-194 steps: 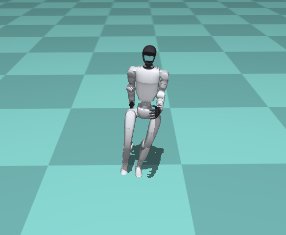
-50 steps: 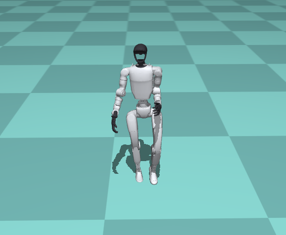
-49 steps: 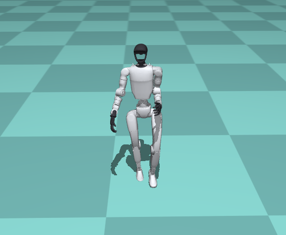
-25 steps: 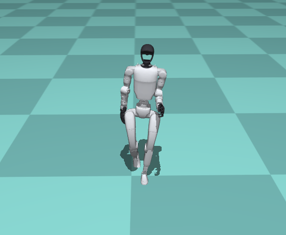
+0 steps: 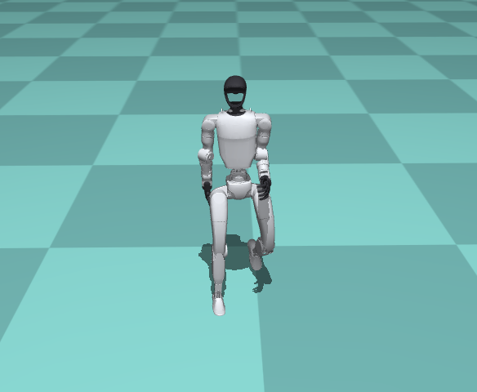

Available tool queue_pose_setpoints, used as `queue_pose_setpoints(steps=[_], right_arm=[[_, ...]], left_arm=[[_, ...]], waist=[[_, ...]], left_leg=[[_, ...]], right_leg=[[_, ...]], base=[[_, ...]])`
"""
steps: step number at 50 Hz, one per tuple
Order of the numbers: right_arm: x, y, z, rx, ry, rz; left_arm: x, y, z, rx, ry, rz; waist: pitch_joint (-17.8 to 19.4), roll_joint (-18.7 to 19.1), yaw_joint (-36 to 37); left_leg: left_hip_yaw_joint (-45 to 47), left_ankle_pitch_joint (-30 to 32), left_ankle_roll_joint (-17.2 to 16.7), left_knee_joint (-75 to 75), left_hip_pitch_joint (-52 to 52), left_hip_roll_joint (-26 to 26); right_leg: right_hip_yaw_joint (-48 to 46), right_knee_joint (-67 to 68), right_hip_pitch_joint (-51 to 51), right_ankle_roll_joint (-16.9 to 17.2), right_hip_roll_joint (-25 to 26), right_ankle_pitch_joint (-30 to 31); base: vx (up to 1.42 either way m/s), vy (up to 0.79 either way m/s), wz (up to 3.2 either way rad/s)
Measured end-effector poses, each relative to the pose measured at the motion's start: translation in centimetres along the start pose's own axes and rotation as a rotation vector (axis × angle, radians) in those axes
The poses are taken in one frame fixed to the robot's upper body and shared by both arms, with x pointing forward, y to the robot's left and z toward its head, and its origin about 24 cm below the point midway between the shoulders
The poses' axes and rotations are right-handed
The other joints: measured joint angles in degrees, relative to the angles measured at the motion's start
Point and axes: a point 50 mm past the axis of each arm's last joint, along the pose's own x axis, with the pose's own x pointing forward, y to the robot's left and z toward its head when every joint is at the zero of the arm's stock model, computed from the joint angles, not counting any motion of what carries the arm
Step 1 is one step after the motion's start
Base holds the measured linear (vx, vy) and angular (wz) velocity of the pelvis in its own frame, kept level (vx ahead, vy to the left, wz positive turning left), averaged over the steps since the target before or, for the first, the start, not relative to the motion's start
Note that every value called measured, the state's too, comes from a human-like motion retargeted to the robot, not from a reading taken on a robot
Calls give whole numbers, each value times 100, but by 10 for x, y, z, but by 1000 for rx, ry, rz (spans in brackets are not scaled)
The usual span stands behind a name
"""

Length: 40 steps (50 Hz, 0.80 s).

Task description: Walk run

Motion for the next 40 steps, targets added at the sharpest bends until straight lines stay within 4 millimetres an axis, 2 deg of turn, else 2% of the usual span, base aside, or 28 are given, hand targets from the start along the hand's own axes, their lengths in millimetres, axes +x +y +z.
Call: queue_pose_setpoints(steps=[2,4,5,7,9,10,12,14,15,17,18,20,21,22,23,25,27,28,29,30,32,34,36,38,40], right_arm=[[-12,-31,72,-37,-218,-106],[-39,-56,144,-84,-469,-212],[-58,-66,177,-109,-597,-258],[-104,-83,234,-152,-837,-316],[-151,-94,276,-193,-1038,-353],[-175,-99,293,-212,-1126,-369],[-216,-111,313,-233,-1264,-421],[-248,-122,322,-243,-1363,-488],[-259,-127,324,-246,-1400,-524],[-265,-132,322,-234,-1428,-587],[-263,-134,319,-219,-1429,-612],[-247,-135,310,-186,-1404,-639],[-231,-132,303,-178,-1362,-630],[-213,-129,295,-177,-1311,-614],[-191,-124,284,-189,-1239,-583],[-143,-108,257,-242,-1044,-482],[-94,-89,215,-303,-784,-355],[-71,-79,189,-314,-656,-290],[-51,-69,158,-318,-530,-240],[-35,-59,125,-320,-405,-196],[-11,-32,59,-297,-180,-102],[0,0,-4,-258,16,0],[0,35,-62,-203,179,111],[-9,72,-110,-139,321,225],[-22,105,-146,-66,444,333]], left_arm=[[-1,-2,-2,-18,16,-5],[-1,-2,-1,-25,10,-7],[-1,-1,0,-21,0,-13],[2,4,5,9,-34,-31],[5,10,10,45,-67,-34],[7,12,12,61,-81,-31],[11,11,15,77,-101,-31],[13,7,17,79,-107,-26],[14,6,16,77,-104,-20],[13,6,13,70,-85,1],[12,6,12,66,-76,9],[8,8,8,65,-54,18],[5,10,6,68,-42,24],[2,13,4,72,-31,31],[0,16,3,76,-22,38],[1,21,1,78,-12,54],[10,24,1,67,-18,67],[14,23,2,60,-22,68],[16,19,2,45,-22,71],[18,15,3,25,-20,73],[23,10,7,-3,-40,73],[27,7,13,-18,-75,61],[32,7,20,-16,-114,47],[35,10,26,4,-150,37],[38,14,31,25,-181,33]], waist=[[-30,-106,47],[1,-286,365],[27,-417,587],[79,-573,939],[122,-584,1210],[133,-570,1350],[142,-530,1599],[118,-524,1712],[92,-519,1684],[47,-525,1713],[26,-566,1806],[-85,-724,1980],[-154,-773,2101],[-225,-818,2183],[-303,-856,2185],[-272,-799,2035],[-153,-728,1958],[-169,-522,1931],[-159,-378,1898],[-136,-264,1862],[-65,-162,1710],[-41,-23,1467],[-20,50,1233],[41,36,1016],[159,-35,848]], left_leg=[[238,-538,181,-2,-450,-239],[302,-1052,314,-328,-954,-803],[412,-1392,469,-544,-1223,-1041],[539,-1866,626,-1354,-1630,-1198],[620,-2024,790,-2447,-1860,-1200],[708,-2061,903,-3036,-1934,-1148],[871,-2426,1138,-4151,-2017,-1205],[802,-2912,1076,-5122,-2032,-1476],[830,-3136,949,-5536,-2010,-1582],[1221,-3259,713,-5668,-1886,-1559],[1202,-3190,846,-5484,-1845,-1519],[1681,-3099,1300,-5044,-1764,-1368],[1535,-2776,1422,-4936,-1767,-1386],[1274,-2593,1503,-4765,-1796,-1384],[782,-2688,1503,-4469,-1878,-1344],[-541,-3202,1503,-3690,-2127,-1668],[-107,-3563,1365,-3345,-1777,-1334],[83,-3563,1393,-3521,-1452,-1071],[90,-3563,1443,-3725,-1144,-1057],[5,-3563,1503,-3944,-845,-1167],[-369,-3537,1436,-4241,-436,-1329],[-601,-3517,1369,-4489,-106,-1357],[-829,-3559,1325,-4673,187,-1452],[-1086,-3664,1289,-4757,462,-1620],[-1237,-3817,1230,-4762,764,-1758]], right_leg=[[274,-232,329,-116,180,-5],[471,-493,685,-156,183,67],[434,-602,855,-171,112,98],[523,-737,1156,-283,205,35],[615,-819,1466,-395,420,-108],[613,-846,1624,-461,534,-198],[637,-846,1913,-592,729,-386],[505,-805,2164,-679,845,-528],[356,-775,2278,-696,888,-578],[259,-584,2491,-570,1015,-439],[247,-454,2574,-419,1018,-232],[242,-139,2658,104,908,517],[161,67,2695,530,832,1108],[94,308,2691,929,805,1705],[54,622,2604,1274,874,2313],[54,1850,2208,1782,1229,3037],[58,3145,1707,1780,1525,2987],[311,3136,1548,1776,1869,2838],[440,3264,1327,1757,1919,2491],[506,3461,1073,1732,1822,2044],[332,3497,595,1403,1437,1329],[117,3169,148,1179,915,766],[79,2507,-220,1133,433,449],[227,1597,-462,1096,17,357],[650,613,-618,939,-334,232]], base=[[86,-38,-55],[99,-39,-160],[93,-39,-192],[78,-35,-158],[94,-39,-109],[115,-38,-81],[109,-31,-47],[102,-24,12],[117,-24,45],[116,-23,10],[128,-23,-40],[130,-20,-67],[140,-19,-81],[135,-27,-66],[125,-31,-15],[129,-31,51],[99,-32,78],[101,8,97],[110,35,114],[116,23,127],[107,-3,147],[89,-13,170],[87,-18,170],[72,-23,161],[93,-44,144]])
